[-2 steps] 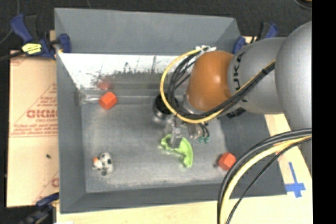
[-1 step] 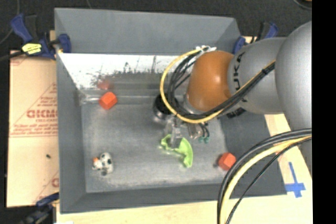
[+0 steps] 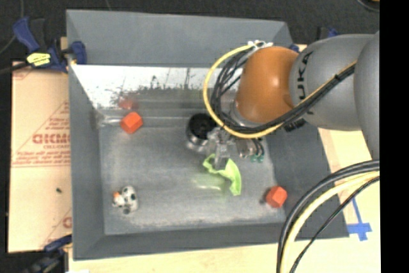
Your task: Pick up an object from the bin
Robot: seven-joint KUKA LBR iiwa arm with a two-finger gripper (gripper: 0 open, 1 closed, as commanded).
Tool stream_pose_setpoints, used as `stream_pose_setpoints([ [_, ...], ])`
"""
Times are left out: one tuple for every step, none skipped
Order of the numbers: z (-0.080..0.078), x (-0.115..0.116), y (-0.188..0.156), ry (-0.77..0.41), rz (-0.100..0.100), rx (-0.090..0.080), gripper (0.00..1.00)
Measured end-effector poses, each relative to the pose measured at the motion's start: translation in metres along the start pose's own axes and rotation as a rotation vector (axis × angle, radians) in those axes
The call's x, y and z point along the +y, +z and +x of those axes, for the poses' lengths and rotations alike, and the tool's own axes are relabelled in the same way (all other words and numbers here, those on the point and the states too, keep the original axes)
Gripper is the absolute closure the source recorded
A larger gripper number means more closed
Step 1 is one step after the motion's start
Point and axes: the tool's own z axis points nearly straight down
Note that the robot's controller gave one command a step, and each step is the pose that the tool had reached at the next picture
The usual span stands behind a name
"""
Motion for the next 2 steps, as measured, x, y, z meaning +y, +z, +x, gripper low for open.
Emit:
stream_pose_setpoints([
  [-0.006,0.001,-0.035,0.027,-0.002,0.0,1.0],
  [-0.015,-0.001,-0.114,0.042,-0.001,0.0,1.0],
])
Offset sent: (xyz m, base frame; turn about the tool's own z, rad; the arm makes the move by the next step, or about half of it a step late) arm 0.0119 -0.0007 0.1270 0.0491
